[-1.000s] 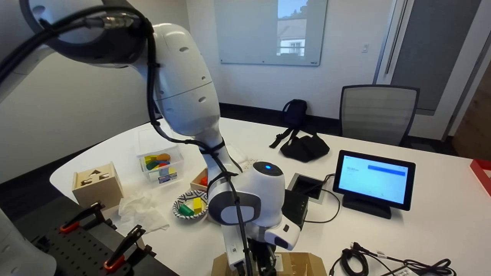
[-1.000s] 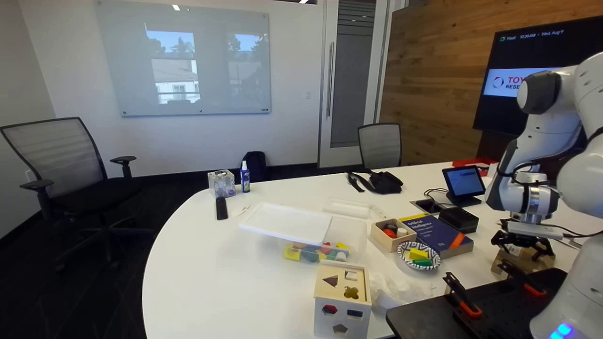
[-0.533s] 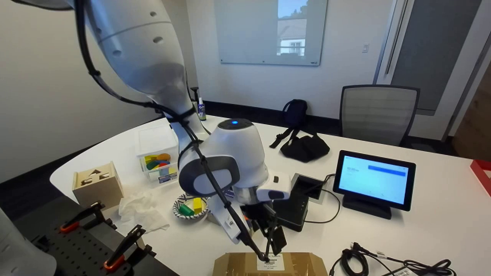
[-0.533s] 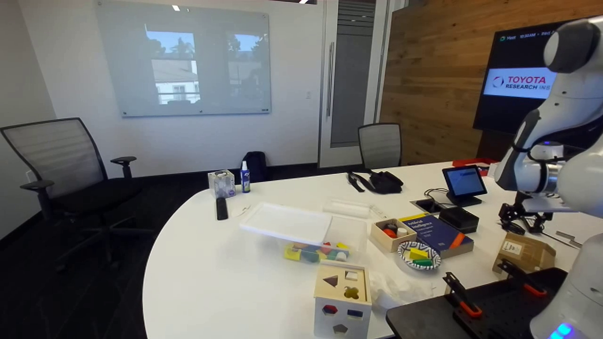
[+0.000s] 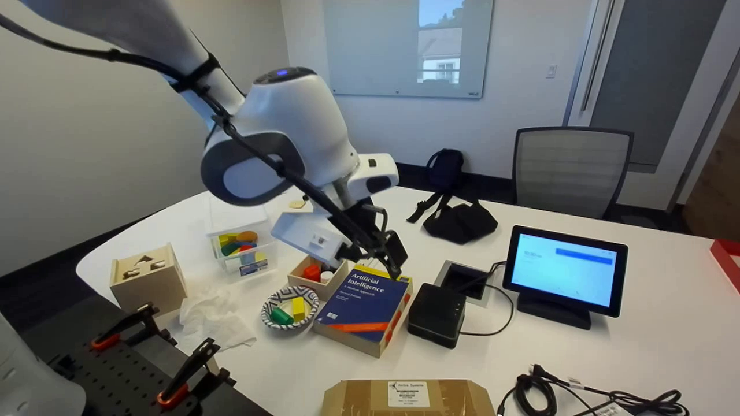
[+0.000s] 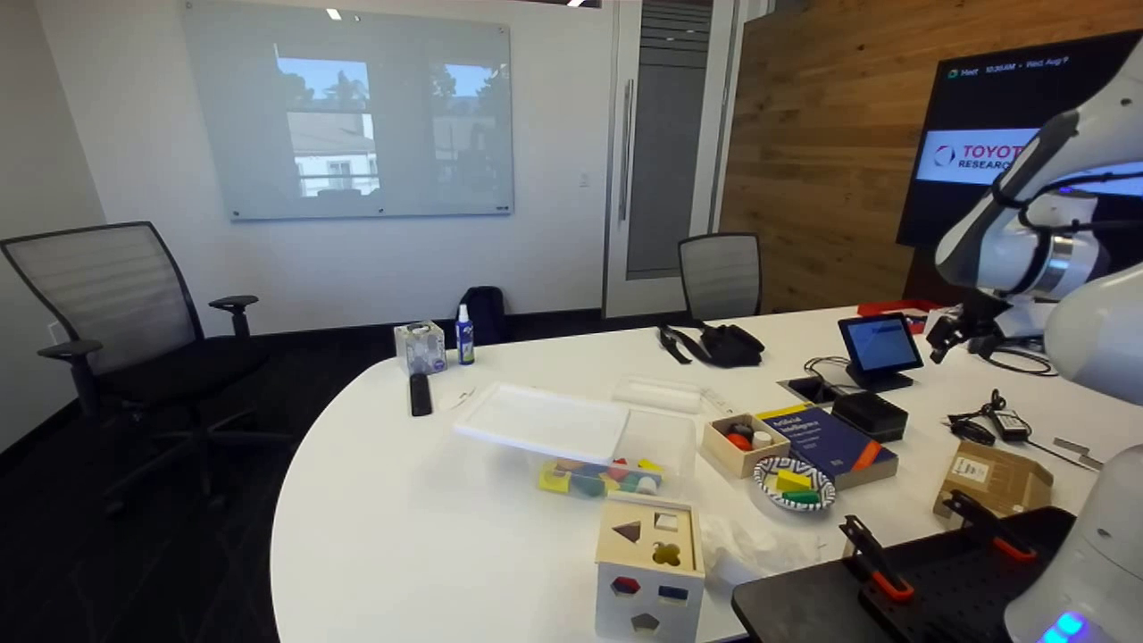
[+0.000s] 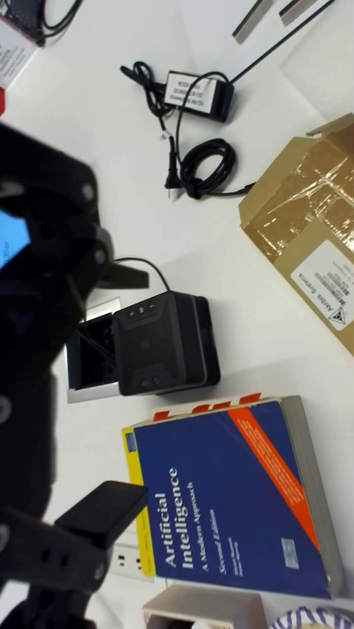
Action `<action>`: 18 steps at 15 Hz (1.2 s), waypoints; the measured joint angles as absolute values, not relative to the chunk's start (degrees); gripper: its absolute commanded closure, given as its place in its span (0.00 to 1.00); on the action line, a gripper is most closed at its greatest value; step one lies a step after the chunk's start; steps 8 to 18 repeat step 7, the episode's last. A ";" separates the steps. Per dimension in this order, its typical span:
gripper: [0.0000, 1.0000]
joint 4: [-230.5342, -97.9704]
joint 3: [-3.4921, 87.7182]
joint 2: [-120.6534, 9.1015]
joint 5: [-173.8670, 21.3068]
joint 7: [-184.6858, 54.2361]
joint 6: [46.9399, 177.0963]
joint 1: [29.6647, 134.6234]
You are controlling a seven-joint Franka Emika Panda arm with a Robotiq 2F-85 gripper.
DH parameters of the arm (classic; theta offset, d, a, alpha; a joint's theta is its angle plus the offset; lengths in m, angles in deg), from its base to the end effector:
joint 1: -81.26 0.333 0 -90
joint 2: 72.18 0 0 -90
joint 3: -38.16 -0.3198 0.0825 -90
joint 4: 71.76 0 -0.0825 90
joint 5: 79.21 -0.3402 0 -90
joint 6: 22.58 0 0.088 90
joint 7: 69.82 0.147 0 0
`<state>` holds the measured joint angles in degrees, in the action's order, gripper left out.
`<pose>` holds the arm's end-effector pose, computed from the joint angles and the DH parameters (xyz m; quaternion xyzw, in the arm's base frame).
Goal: Remove the white foam and the cable from the cardboard box, then close the lid
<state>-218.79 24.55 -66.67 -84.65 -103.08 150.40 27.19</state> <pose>0.3589 -0.3136 0.2736 0.9776 -0.1094 0.1575 0.0867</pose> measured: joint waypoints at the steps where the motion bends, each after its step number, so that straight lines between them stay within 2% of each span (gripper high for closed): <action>1: 0.00 -219.62 23.17 -68.82 -85.43 -103.51 149.26 26.52; 18: 0.00 -221.25 22.74 -70.54 -85.50 -103.53 148.88 25.98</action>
